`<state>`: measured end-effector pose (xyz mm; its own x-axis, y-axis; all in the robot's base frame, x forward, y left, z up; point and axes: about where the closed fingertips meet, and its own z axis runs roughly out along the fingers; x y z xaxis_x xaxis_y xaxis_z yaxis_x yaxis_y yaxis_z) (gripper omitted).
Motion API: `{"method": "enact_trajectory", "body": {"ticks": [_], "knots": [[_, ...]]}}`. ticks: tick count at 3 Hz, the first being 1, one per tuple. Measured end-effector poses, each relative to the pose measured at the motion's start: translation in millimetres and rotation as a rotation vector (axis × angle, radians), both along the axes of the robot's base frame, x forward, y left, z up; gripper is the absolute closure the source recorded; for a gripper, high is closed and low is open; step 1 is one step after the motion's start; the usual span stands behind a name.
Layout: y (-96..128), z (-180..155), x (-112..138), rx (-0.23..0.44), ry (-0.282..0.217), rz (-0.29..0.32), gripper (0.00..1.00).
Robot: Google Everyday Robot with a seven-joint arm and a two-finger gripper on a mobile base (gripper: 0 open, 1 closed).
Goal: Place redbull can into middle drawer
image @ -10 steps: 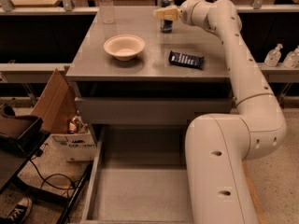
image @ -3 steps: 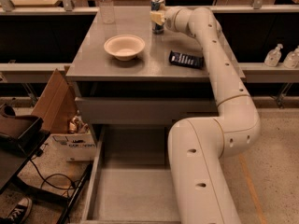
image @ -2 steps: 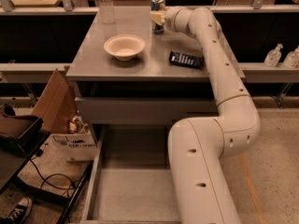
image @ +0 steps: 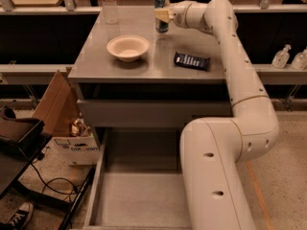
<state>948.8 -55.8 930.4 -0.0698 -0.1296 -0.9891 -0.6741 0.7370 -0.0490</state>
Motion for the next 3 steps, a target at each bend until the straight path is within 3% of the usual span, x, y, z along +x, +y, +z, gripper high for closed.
{"method": "enact_trajectory", "body": {"ticks": [1,2,3], "knots": [[-11.8,12.4,-23.3,0.029,0.039,0.040,1.00],[-64.4,80.3,-58.0,0.087,-0.039,-0.024,1.00],[-142.7,182.0,-121.4,0.125,-0.221,-0.163,1.00]]}}
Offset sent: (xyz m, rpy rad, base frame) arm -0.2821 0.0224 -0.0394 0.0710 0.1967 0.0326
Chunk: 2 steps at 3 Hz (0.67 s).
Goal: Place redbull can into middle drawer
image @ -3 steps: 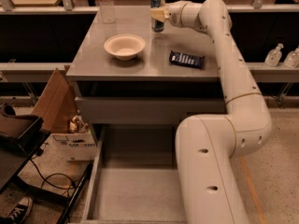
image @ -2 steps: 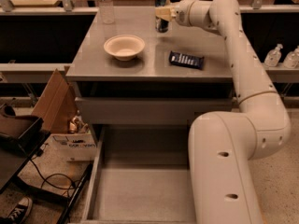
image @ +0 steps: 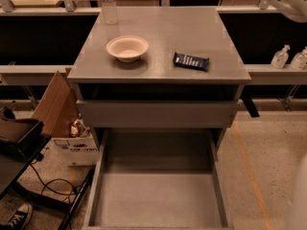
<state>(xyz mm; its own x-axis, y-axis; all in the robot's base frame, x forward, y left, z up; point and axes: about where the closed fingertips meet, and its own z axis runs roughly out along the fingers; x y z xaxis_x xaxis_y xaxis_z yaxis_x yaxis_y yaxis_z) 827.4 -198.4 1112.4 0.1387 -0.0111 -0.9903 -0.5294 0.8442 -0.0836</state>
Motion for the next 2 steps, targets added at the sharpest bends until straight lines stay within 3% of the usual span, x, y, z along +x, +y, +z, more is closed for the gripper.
{"method": "enact_trajectory", "body": {"ticks": [1,2], "knots": [[-16.8,86.4,-91.9,-0.010,-0.142,-0.046,1.00],[24.3,56.3,-176.3,-0.074,-0.115,0.083,1.00]]}}
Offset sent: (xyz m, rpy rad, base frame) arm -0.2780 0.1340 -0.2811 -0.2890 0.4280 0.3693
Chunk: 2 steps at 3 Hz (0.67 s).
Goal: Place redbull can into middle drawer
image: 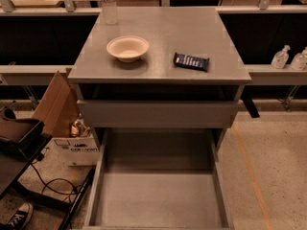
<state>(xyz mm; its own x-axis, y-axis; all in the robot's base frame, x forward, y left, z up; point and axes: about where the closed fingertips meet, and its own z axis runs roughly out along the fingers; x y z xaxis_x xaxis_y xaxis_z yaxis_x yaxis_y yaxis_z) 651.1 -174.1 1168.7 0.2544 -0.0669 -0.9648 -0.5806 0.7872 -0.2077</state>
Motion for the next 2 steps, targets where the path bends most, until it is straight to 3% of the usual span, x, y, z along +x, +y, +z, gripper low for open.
{"method": "enact_trajectory", "body": {"ticks": [1,2], "knots": [[16.5,-81.6,-38.2,-0.029,0.061,0.097,1.00],[9.6,-180.9,-72.9,-0.026,0.163,0.141,1.00]]}}
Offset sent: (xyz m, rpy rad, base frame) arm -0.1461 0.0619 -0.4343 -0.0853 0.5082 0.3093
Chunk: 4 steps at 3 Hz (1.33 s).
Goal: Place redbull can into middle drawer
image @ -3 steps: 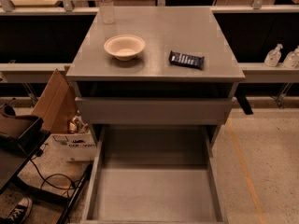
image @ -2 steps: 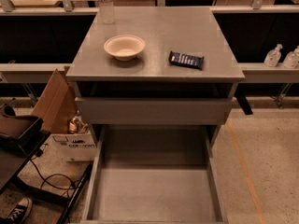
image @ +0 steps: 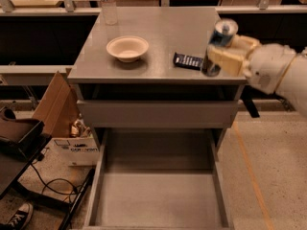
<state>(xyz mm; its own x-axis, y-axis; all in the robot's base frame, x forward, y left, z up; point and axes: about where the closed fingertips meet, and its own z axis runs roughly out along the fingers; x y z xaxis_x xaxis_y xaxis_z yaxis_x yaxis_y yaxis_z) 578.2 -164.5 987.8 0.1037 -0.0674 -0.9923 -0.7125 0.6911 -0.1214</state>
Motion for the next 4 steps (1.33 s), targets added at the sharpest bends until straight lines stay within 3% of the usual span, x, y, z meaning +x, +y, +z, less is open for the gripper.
{"method": "enact_trajectory", "body": {"ticks": [1,2,4], "knots": [[12.7,-144.1,-39.6,0.015,0.192,0.045,1.00],[23.4,-218.2,-58.3,0.013,0.289,0.046,1.00],[36.4,-230.9,-59.5,0.005,0.309,0.070,1.00]]}}
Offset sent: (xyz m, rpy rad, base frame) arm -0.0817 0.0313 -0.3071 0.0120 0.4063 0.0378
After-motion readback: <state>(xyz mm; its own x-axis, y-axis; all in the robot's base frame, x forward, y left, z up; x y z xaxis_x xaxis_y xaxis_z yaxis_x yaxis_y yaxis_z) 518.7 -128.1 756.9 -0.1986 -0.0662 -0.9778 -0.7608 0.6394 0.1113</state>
